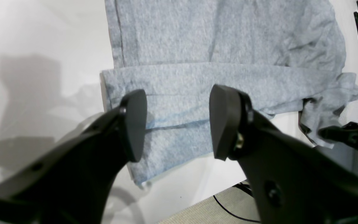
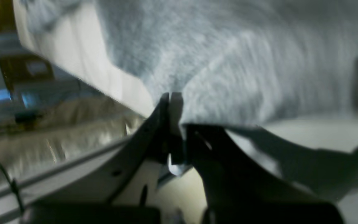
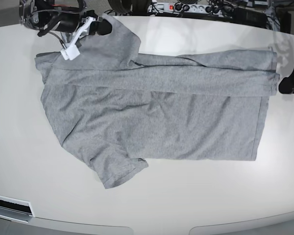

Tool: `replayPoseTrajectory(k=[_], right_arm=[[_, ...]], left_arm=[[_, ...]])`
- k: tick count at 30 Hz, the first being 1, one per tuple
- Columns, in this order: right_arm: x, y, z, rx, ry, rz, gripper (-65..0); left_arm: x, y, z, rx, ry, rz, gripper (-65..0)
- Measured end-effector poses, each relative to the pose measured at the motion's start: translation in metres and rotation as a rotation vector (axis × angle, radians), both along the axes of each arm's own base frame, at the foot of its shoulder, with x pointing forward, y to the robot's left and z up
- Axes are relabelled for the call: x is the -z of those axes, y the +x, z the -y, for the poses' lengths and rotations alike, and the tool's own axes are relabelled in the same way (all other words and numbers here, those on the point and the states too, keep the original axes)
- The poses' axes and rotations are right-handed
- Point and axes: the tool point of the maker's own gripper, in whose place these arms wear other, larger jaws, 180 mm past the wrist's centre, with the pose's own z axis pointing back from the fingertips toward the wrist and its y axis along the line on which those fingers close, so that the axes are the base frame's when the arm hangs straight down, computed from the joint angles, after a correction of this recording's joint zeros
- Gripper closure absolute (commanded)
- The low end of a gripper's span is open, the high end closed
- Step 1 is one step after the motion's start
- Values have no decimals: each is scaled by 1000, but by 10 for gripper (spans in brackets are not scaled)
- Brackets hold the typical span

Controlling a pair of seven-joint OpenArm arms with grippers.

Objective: Layout the t-shirt on the table in an organized manner, then fold the t-shirt properly
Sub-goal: 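Open the right gripper to release the fold and raise it, then move the right gripper to the folded edge near the black print and grasp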

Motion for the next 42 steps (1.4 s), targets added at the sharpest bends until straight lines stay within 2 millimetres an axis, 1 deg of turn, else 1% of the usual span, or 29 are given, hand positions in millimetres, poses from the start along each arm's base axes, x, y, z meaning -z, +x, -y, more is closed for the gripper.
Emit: replayPoseTrajectory(k=[2,6,8,12,14,17,19,22,24,25,29,32,34,35,36,37,38,39,40,42], right_arm=[[-13,14,-3,-26,24,37,0],[-59,44,-13,-72,99,175,0],[-76,57,-15,-84,96,247,0],[-101,95,-15,-96,83,372,0],[-112,110,-12,-100,87,422,0],[-124,128,-3,-110,64,477,0],[-130,144,6,-103,17,524,0],[-132,175,26,-69,-137,594,0],[-135,191,33,-29,-177,640,0],[-132,196,35,-21,-199,647,0],[-108,208,38,-36,-268,609,0],[-85,211,36,-42,-280,565,0],[-75,211,38,-34,-298,555,-1],[-73,211,41,-33,-319,557,-57],[-76,214,44,-17,-321,570,-125],[-78,220,51,44,-323,555,-193],[-82,226,59,80,-333,552,-244],[-87,231,65,105,-332,555,-269],[-93,235,72,124,-326,551,-272],[-107,235,80,115,-293,550,-272]], left_arm=[[0,0,0,1,0,-2,-334],[4,-5,1,16,5,-32,-334],[4,-6,1,18,5,-35,-334],[4,-5,1,17,5,-34,-334],[4,-5,1,17,5,-33,-334],[4,-5,1,17,5,-34,-334],[4,-5,1,17,5,-34,-334],[4,-5,1,17,5,-33,-334],[4,-5,1,17,4,-33,-334],[4,-5,1,17,5,-34,-334],[4,-5,1,17,4,-33,-334],[4,-5,1,17,5,-34,-334],[4,-5,1,17,5,-34,-334],[4,-5,1,17,5,-34,-334],[4,-5,1,17,6,-34,-334],[4,-5,1,18,7,-34,-334],[3,-5,0,18,8,-34,-334],[2,-5,-1,20,11,-34,-334],[2,-6,-2,27,18,-43,-334],[-2,-5,-6,33,30,-46,-334]])
